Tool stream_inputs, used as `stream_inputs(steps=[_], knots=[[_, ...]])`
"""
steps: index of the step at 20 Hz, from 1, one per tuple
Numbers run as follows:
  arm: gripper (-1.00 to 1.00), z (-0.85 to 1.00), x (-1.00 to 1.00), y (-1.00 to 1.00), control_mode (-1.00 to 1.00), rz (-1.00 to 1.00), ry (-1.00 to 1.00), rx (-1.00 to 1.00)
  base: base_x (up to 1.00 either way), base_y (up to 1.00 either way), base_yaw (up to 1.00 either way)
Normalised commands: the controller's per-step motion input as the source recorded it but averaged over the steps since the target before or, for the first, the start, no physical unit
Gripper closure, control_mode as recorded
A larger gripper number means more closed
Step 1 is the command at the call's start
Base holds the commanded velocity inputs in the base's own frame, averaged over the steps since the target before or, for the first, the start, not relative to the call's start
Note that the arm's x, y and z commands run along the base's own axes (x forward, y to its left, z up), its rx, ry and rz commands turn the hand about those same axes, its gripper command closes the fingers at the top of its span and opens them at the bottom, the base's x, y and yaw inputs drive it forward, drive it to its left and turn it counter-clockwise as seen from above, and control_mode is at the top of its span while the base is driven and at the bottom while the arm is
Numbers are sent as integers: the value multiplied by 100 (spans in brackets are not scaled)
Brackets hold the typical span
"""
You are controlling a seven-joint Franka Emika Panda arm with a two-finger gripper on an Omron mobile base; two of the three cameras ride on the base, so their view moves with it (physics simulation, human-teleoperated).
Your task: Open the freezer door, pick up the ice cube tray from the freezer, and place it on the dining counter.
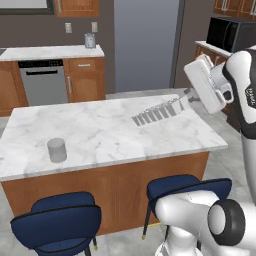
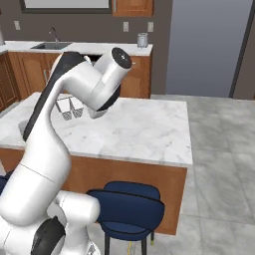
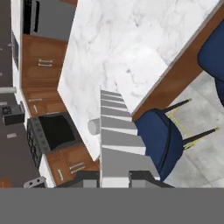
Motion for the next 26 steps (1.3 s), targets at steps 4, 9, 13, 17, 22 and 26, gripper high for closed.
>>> stream_inputs(steps=[4,9,13,17,22,26], knots=[[100,-31,69,-19,-100,23,2,0,0,0,0],[100,-44,57,-13,-100,22,2,0,0,0,0],[100,-24,45,-5,-100,20,9,0,0,0,0],[100,-29,39,-9,-100,18,3,0,0,0,0],[100,-39,46,-5,-100,13,0,0,0,0,0],[100,-48,44,0,-100,2,-3,0,0,0,0]])
